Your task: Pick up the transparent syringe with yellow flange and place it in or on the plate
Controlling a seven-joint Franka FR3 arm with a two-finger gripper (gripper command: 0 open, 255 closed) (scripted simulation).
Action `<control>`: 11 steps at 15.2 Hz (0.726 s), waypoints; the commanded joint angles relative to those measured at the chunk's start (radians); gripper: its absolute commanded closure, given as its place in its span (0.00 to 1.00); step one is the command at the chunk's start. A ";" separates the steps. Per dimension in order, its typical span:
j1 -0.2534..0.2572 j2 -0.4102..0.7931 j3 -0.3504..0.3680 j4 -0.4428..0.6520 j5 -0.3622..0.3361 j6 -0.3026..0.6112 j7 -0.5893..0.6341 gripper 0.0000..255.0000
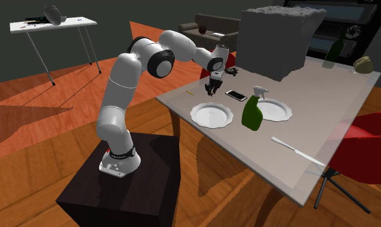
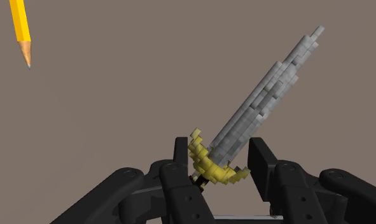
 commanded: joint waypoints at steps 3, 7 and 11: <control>0.000 0.000 0.001 0.011 0.002 -0.024 0.001 1.00; -0.003 -0.020 0.005 0.037 0.009 -0.069 0.003 1.00; -0.004 -0.037 0.009 0.068 0.015 -0.115 0.005 1.00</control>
